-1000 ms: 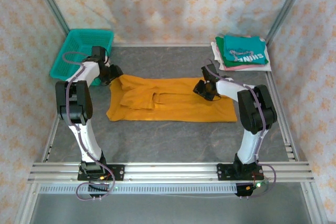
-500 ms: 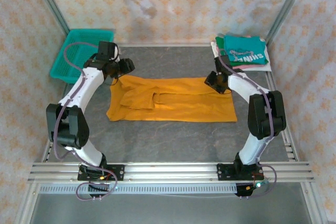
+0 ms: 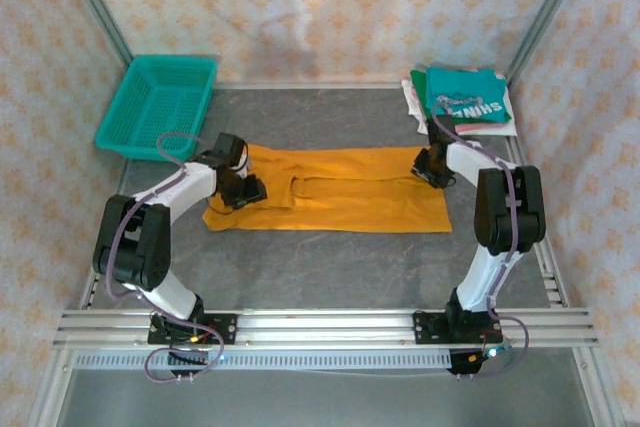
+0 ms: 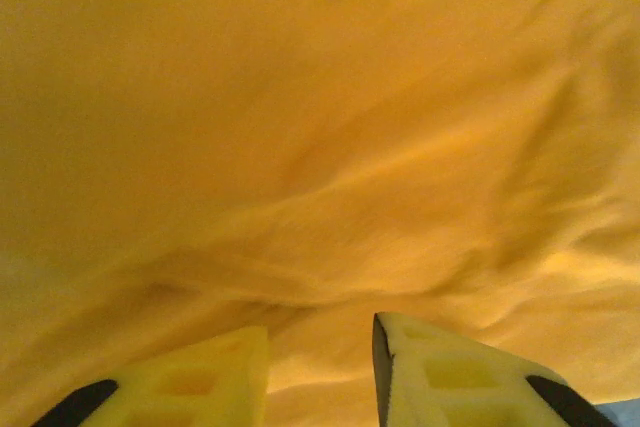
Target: Fold and stack the t-shirts
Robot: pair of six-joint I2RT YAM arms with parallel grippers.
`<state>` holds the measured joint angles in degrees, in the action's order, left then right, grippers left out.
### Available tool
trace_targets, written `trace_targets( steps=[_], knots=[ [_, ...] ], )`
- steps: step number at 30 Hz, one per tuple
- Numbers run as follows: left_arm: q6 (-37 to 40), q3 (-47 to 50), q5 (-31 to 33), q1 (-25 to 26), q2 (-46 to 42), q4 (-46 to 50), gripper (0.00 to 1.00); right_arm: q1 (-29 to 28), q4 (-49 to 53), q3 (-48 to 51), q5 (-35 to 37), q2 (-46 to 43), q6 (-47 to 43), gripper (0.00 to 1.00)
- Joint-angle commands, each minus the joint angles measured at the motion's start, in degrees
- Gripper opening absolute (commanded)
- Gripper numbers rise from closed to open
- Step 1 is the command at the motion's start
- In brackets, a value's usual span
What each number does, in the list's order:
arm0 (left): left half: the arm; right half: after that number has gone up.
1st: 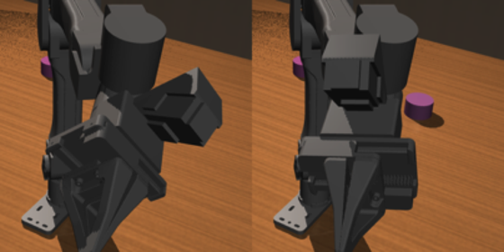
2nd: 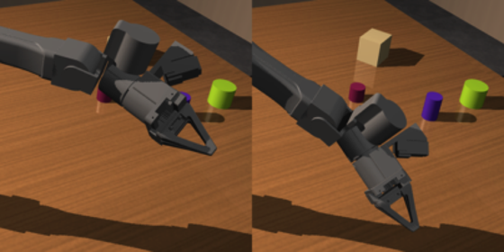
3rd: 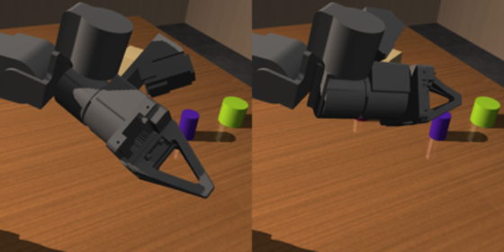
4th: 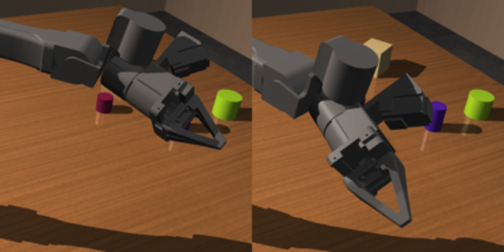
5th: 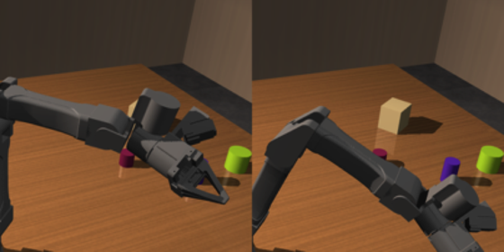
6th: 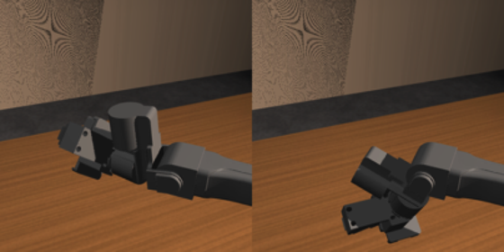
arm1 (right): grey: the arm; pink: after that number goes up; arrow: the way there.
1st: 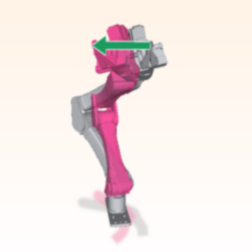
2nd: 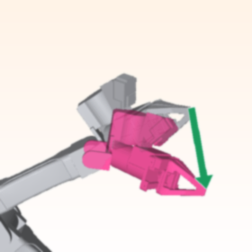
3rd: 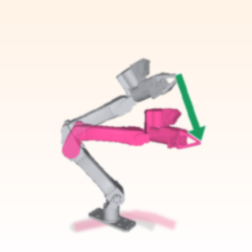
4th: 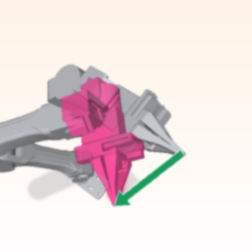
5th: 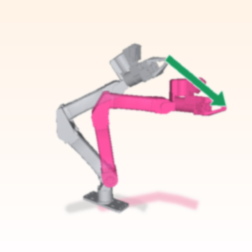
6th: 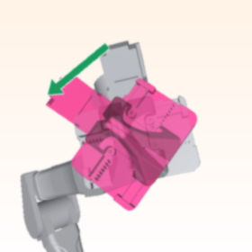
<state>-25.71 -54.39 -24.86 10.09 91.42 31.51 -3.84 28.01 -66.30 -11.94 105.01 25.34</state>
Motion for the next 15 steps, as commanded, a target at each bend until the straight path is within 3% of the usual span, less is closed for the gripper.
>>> trace_targets(
  steps=[1, 5, 10, 15],
  knots=[
    [0.93, 3.87, 1.09, -0.08, -5.08, 1.35, 0.22, 0.10, 0.32, 3.32, 1.73, -0.08, -0.58, 0.22],
    [1.06, 6.07, 4.29, -0.25, -10.07, 3.65, 0.10, 0.15, -0.21, 6.42, 2.92, -3.01, -0.69, 0.12],
    [0.84, 4.90, 5.16, -0.70, -12.49, 4.79, 0.07, 0.14, 1.00, 5.77, 3.81, -4.43, -1.17, 0.11],
    [0.18, 2.88, 4.51, -0.78, -13.03, 5.39, 0.08, 0.15, 0.73, 6.27, 3.97, -6.05, -0.57, 0.24]
  ],
)
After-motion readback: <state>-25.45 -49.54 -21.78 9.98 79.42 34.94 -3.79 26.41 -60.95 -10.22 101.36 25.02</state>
